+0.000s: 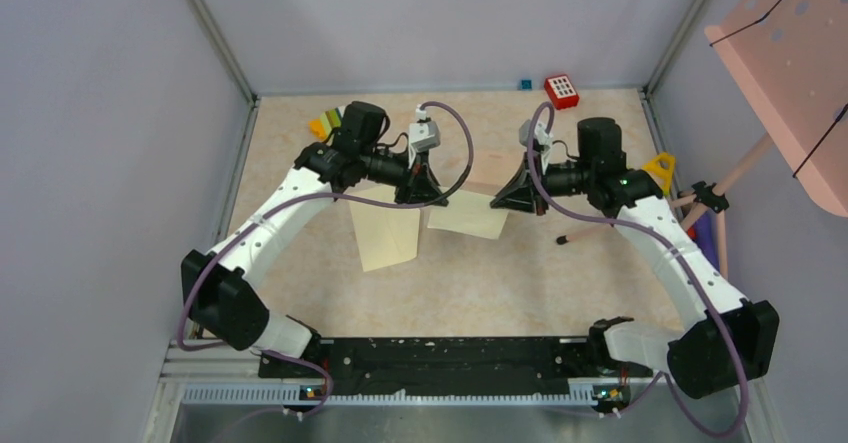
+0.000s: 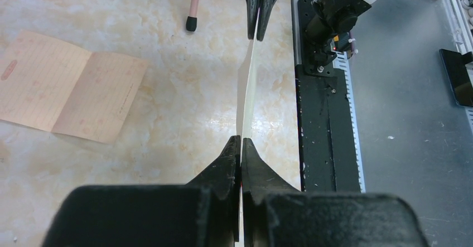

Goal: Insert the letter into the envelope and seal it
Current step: Fold the letter.

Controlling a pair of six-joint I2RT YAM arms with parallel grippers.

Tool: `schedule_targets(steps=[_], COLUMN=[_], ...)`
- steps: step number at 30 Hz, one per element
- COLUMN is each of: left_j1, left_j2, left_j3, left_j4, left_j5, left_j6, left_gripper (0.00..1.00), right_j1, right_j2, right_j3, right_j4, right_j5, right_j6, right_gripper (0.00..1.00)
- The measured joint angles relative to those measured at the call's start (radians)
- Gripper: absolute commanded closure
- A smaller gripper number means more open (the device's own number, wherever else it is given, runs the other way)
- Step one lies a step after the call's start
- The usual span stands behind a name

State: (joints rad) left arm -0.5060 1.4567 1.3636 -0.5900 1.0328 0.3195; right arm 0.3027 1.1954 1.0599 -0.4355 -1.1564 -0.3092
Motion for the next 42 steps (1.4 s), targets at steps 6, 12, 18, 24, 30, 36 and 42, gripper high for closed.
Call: schedule_targets(steps=[6,12,18,24,30,36,42], left_j1=[0.010,0.019,0.050,0.071,0.075,0.075,0.075], left_j2=[-0.006,-0.010,-0.021,-0.022,-0.021,0.029,0.193], left_j3=[0.000,0.000,0.000,0.009,0.009,0.010,0.059], left_j4=[-0.016,-0.022,-0.042,-0.042,0.025,0.190,0.277], left_j5=[0.002,0.003,-0.001,-0.001,0.005,0.030,0.045], left_j6=[0.023,0.031,0.042,0.039,-0.039,-0.203,-0.346], left_gripper=[1.00,1.00,1.00,1.00,1.00,1.00,1.00], right_j1=[-0.046,-0.084,-0.132,-0.154,-0.155,-0.155,-0.158], right_j2=[-0.025,-0.037,-0.044,-0.077,-0.121,-0.137,-0.169], right_j3=[0.028,0.043,0.064,0.067,-0.026,-0.178,-0.182], right_j4=[-0.117,-0.201,-0.274,-0.279,-0.070,0.225,0.336], right_j5=[-0.001,-0.006,0.003,0.007,-0.002,0.049,0.208], right_j6=[-0.092,-0.164,-0.222,-0.227,-0.061,0.172,0.252], right_gripper=[1.00,1.00,1.00,0.77,0.44,0.39,0.34])
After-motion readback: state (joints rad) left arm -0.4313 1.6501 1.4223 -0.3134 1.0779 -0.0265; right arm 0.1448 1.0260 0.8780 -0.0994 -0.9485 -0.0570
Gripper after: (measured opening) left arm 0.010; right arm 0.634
